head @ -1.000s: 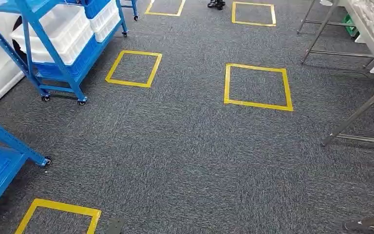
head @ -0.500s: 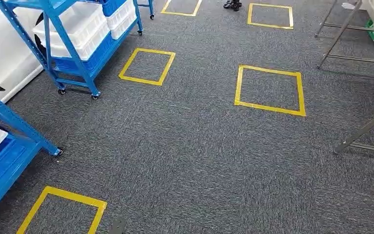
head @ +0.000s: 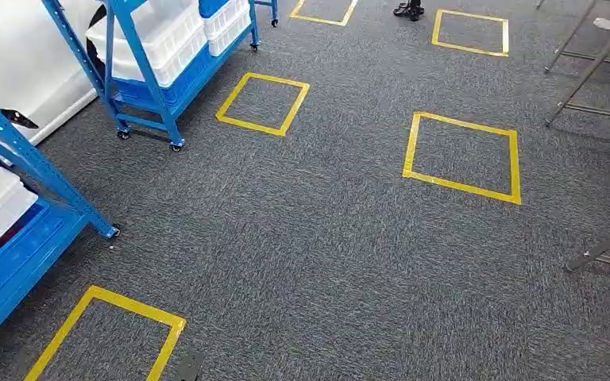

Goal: Take the parts from the cabinet and place them on the table.

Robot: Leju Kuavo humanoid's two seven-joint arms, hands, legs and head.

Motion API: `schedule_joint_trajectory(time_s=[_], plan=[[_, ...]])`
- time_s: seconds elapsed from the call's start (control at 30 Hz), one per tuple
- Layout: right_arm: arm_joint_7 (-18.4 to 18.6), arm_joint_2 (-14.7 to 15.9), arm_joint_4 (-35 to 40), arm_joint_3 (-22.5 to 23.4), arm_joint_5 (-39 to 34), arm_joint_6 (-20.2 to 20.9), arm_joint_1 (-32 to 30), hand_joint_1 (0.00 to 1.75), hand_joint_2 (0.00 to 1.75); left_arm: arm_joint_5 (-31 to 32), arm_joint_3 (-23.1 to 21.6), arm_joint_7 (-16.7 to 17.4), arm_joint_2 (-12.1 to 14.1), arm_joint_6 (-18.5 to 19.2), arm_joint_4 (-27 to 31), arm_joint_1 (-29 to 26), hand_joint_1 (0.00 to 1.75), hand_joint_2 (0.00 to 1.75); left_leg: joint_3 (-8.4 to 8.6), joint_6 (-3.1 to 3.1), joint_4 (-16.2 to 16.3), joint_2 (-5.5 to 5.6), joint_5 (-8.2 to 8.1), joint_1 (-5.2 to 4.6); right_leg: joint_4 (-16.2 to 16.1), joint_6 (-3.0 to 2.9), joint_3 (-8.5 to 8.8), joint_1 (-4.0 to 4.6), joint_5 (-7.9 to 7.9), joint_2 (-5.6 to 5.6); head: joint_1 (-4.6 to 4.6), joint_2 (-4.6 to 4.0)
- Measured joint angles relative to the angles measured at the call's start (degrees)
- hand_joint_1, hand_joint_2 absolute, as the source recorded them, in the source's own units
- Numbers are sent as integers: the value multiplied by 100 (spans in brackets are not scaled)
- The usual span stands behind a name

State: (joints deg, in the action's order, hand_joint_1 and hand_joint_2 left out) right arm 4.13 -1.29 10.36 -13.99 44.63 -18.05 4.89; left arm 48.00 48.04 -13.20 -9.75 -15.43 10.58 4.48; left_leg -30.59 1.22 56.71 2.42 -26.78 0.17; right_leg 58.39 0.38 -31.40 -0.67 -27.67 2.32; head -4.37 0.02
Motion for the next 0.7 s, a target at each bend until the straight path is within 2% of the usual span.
schedule_joint_trajectory(time_s=[0.03,0.13,0.17,0.2,0.23,0.3,0.33,0.37,0.4,0.43,0.47,0.5,0.53,0.57,0.63,0.67,0.7], plan=[[-5,9,-2,0,-18,-5,-7,0,0,0,2,0,-7,4,0,20,0,0,-34,-47,39,22,-4,-38,-80,-9,21,20,-16,52,0,0],[-13,9,-2,2,-33,-22,6,0,0,7,2,2,-9,13,0,35,0,0,-53,-153,-7,108,32,7,-63,-82,-1,58,-5,-36,0,0],[-15,9,-2,2,-35,-26,1,0,0,9,2,2,-9,13,0,36,0,0,-76,-187,29,101,-7,-14,-140,-143,24,-16,37,-85,0,0],[-15,9,-2,2,-37,-29,-13,0,0,11,2,2,-9,13,0,37,0,0,-123,-195,163,-24,-111,-8,-165,-181,43,1,40,-138,0,0],[-20,9,-2,2,-37,-35,-23,0,0,11,4,2,-11,13,0,46,0,0,-267,-207,480,-102,-312,-8,-164,-220,40,3,39,-169,-2,0],[-20,17,-2,2,-39,-39,-45,0,0,11,2,11,-11,13,0,61,0,0,-701,-246,1417,-145,-753,18,-162,-239,38,31,27,-259,0,0],[-20,26,-2,2,-42,-39,-53,0,0,7,4,18,-11,13,0,57,0,0,-875,-265,1794,-149,-858,30,-158,-242,37,41,25,-304,-2,0],[-20,33,-2,2,-42,-39,-54,0,0,2,4,20,-11,13,0,49,0,0,-909,-273,1869,-159,-821,40,-154,-245,40,48,22,-339,-2,0],[-20,33,-2,2,-42,-39,-52,0,0,0,7,20,-11,13,0,45,0,0,-803,-272,1647,-176,-649,44,-146,-240,41,51,17,-366,0,0],[-22,33,-2,2,-42,-39,-50,0,0,-4,7,20,-11,15,0,46,0,0,-607,-265,1250,-200,-427,44,-136,-231,45,51,10,-391,-2,0],[-24,33,-2,2,-39,-39,-49,0,0,-9,9,20,-9,15,0,53,0,0,-307,-249,673,-251,-154,43,-124,-216,57,51,-5,-418,-2,0],[-24,33,-2,4,-39,-39,-51,0,0,-20,17,18,-9,15,0,61,0,0,-69,-209,230,-386,5,33,-116,-197,67,54,-18,-439,-2,0],[-29,33,-2,2,-39,-39,-56,0,0,-59,26,18,-9,15,0,81,0,0,5,-197,20,-457,-65,-24,-75,-158,57,101,-43,-466,-2,0],[-35,33,-2,2,-33,-35,-56,0,0,-90,35,9,-11,15,0,91,0,0,-9,-157,44,-421,-45,-19,-88,-129,48,94,-33,-489,2,0],[-39,33,-2,4,-33,-31,-48,0,0,-96,44,2,-11,15,0,72,0,0,-35,-117,41,-364,-37,-26,-99,-86,57,73,-26,-544,0,0],[-39,35,-2,2,-33,-31,-38,0,0,-98,48,2,-11,15,0,66,0,0,-18,-61,-11,-333,-2,-15,-95,-43,68,92,-33,-566,0,0],[-39,48,-2,4,-33,-33,-41,0,0,-96,50,0,-13,20,0,66,0,0,11,-21,-55,-324,37,16,0,-12,48,56,-114,-470,0,0]])
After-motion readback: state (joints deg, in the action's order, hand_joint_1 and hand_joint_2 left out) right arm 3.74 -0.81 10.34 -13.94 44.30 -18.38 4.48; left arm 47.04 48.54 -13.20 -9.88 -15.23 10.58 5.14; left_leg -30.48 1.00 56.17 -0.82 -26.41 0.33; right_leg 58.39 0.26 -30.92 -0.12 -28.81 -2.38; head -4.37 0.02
